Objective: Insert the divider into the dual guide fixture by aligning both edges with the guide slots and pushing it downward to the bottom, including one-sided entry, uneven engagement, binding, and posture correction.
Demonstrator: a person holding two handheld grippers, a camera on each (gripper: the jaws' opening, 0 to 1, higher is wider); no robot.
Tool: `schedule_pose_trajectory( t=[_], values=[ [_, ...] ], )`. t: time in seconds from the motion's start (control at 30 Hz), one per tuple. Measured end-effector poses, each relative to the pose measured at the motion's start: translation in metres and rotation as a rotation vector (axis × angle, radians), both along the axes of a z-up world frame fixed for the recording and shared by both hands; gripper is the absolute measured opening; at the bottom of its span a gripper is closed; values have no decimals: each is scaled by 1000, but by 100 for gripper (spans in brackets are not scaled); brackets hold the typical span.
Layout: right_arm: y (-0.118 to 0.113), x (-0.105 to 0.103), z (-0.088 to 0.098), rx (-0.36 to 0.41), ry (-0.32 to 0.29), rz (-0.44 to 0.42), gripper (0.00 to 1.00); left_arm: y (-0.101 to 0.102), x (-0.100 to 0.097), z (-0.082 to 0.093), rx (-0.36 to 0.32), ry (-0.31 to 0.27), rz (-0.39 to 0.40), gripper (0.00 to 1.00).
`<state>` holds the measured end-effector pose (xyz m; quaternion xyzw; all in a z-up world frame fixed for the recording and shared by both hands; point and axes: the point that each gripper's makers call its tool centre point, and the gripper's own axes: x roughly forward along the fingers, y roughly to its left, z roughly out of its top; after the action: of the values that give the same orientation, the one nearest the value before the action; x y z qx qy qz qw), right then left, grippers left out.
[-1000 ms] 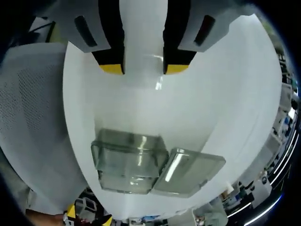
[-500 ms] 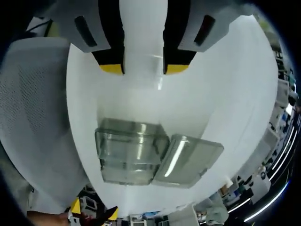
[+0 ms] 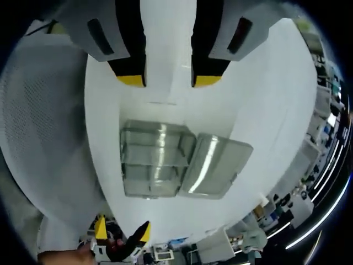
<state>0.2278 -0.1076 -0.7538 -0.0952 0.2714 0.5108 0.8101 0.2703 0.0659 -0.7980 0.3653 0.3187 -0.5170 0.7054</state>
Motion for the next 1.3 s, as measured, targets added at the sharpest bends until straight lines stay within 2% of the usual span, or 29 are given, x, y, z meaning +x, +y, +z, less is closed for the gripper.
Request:
schedule_pose_trajectory(
  t=[0.17, 0.27, 0.6, 1.03, 1.3],
  values=[
    [6, 9, 3, 22, 8, 3, 46, -12, -1, 15, -15, -32, -13, 28],
    [10, 13, 3, 32, 34, 0, 44, -21, -2, 24, -28, -51, -20, 28],
    [21, 19, 10, 83, 50, 19, 41, -58, -8, 58, -84, -112, -42, 28],
    [35, 18, 24, 144, 90, 25, 34, -90, -18, 74, -134, -169, -68, 28],
    [41, 19, 24, 168, 121, 27, 33, -105, -24, 84, -161, -190, -86, 28]
  ],
)
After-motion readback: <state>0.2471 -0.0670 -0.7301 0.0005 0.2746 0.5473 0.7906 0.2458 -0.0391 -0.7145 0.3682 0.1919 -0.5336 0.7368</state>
